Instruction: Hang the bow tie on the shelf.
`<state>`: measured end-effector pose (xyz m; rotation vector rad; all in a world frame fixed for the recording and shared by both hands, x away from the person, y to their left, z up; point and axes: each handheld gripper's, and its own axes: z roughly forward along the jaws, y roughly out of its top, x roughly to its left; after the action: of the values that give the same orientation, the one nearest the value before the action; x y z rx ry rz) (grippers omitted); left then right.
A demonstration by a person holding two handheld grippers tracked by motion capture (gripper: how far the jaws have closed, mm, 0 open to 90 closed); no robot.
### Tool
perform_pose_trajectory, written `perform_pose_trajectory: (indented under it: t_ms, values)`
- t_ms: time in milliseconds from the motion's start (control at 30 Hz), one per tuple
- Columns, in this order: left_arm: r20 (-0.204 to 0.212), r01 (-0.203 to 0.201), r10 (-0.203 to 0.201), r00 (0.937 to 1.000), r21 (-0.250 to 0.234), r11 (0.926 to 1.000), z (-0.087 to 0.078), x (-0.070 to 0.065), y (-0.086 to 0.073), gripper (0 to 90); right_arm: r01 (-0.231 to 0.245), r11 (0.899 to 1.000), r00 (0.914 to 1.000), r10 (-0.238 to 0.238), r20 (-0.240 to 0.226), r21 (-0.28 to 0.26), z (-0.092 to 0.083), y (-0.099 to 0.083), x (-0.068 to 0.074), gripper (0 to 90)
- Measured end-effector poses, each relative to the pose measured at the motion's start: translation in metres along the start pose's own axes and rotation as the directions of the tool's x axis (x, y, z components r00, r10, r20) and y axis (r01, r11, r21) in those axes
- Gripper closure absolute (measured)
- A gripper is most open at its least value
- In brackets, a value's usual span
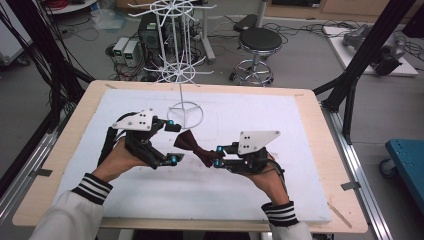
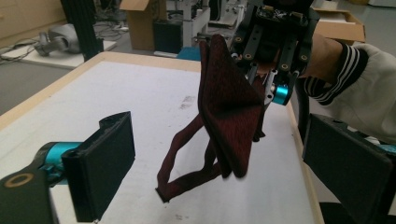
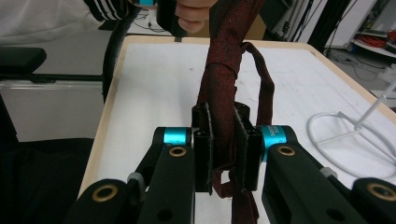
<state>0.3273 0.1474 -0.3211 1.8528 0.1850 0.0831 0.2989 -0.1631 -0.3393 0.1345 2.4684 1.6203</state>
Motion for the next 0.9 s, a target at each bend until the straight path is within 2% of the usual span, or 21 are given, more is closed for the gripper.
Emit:
perform_pose_trajectory:
  t_ms: [33,100,233,367,500,533,567,600,667,767,900]
  values:
    - [0.022,-0.002,0.002,0.9998,0.001,1.0,0.004,0.0,0.0,12.4,0.005,1.0,1.0,-0.005,-0.004,0.004,0.002,0.001,0.0,80.7]
    - [0.029,0.0,0.0,0.9996,-0.001,1.0,0.005,-0.001,0.0,13.8,0.005,1.0,1.0,-0.005,-0.006,0.002,0.003,0.001,0.0,80.7]
    - [0.046,-0.015,0.015,0.9988,0.017,0.9997,0.006,-0.001,0.0,23.9,0.011,1.0,0.9999,-0.011,-0.008,0.009,0.006,0.001,0.0,80.7]
    - [0.052,-0.018,0.017,0.9985,0.008,0.9998,0.004,-0.001,0.001,32.6,0.015,1.0,0.9998,-0.015,-0.012,0.013,0.008,0.002,0.0,80.7]
    - [0.033,-0.046,0.045,0.9984,0.007,0.9989,0.001,-0.002,0.002,53.4,0.007,1.0,0.9999,-0.007,-0.012,0.015,0.01,0.002,-0.001,80.7]
    - [0.034,-0.04,0.04,0.9986,0.008,0.9992,0.0,-0.003,0.002,62.9,0.015,1.0,0.9998,-0.015,-0.016,0.016,0.011,0.002,-0.001,81.5]
    - [0.04,-0.034,0.034,0.9986,0.001,0.9994,-0.001,-0.002,0.003,62.9,0.015,1.0,0.9998,-0.015,-0.016,0.016,0.011,0.002,-0.001,81.5]
    - [0.052,-0.024,0.024,0.9984,-0.004,0.9997,-0.002,-0.002,0.003,66.8,0.012,1.0,0.9999,-0.012,-0.01,0.02,0.012,0.002,-0.001,81.6]
    - [0.067,-0.017,0.017,0.9976,-0.009,0.9998,-0.003,-0.002,0.003,80.7,0.002,1.0,1.0,-0.002,-0.002,0.012,0.012,0.001,-0.003,81.7]
    - [0.069,-0.004,0.004,0.9976,-0.001,1.0,-0.003,-0.004,0.004,82.2,-0.006,1.0,1.0,0.006,-0.003,0.017,0.012,0.001,-0.003,81.8]
    - [0.057,-0.011,0.011,0.9983,-0.002,0.9999,-0.004,-0.005,0.004,82.9,-0.003,1.0,1.0,0.003,0.003,0.012,0.013,0.002,-0.004,81.8]
